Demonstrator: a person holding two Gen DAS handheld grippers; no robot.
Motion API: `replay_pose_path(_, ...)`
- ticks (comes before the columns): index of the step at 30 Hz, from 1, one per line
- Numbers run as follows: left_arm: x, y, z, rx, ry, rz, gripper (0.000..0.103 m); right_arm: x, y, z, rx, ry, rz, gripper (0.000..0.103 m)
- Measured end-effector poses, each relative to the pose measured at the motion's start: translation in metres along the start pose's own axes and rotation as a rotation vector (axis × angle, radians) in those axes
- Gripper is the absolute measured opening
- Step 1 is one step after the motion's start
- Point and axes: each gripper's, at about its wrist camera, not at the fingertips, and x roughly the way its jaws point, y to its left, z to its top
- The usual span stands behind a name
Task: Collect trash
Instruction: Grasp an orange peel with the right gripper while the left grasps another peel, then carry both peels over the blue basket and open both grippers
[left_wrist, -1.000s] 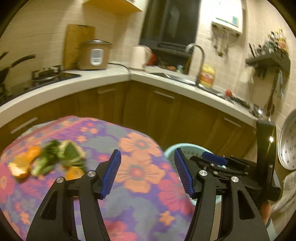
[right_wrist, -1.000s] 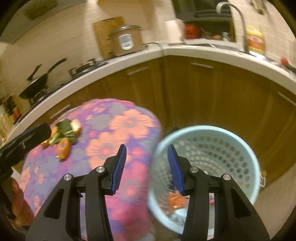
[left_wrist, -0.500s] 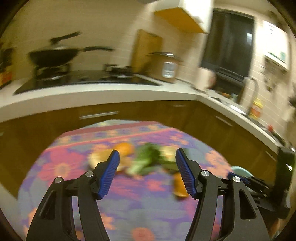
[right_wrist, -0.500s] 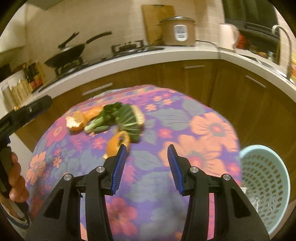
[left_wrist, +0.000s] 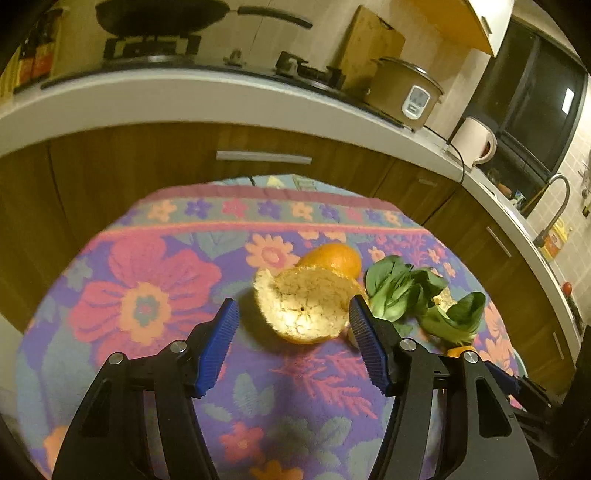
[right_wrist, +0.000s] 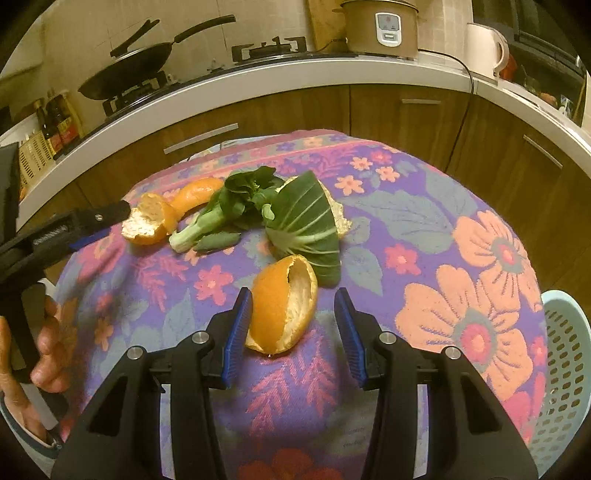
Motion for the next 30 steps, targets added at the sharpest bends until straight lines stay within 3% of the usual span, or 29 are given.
replay_pose_path(3, 0.014, 0.004, -0.002, -0.018, 0.024, 0.005, 0.058, 0.005, 0.001, 0.001, -0.009, 0.021, 0.001, 0.043)
replay_pose_path(5, 0.022, 0.005, -0.004, -0.024, 0.047, 0.02, 0.046, 0.007, 0.004, 0.001, -0.021, 0.027, 0.0, 0.043)
replay_pose_path(7, 0.025, 0.006, -0.004, -0.033, 0.059, 0.014, 0.04, 0.009, 0.005, 0.001, -0.025, 0.038, 0.0, 0.042)
replay_pose_path(9, 0.028, 0.006, -0.005, -0.03, 0.069, 0.039, 0.032, 0.01, 0.006, 0.001, -0.028, 0.046, 0.015, 0.034)
replay_pose_path(11, 0.03, 0.006, -0.004, -0.029, 0.074, 0.042, 0.017, 0.01, 0.006, 0.0, -0.032, 0.044, 0.02, 0.029)
replay_pose_path(14, 0.031, 0.01, -0.004, -0.046, 0.078, 0.031, 0.005, 0.007, 0.006, -0.001, -0.032, 0.035, 0.017, 0.024)
replay_pose_path(30, 0.0, 0.01, -0.023, -0.053, 0.038, -0.027, 0.003, -0.022, -0.011, -0.013, 0.013, -0.027, 0.057, 0.02)
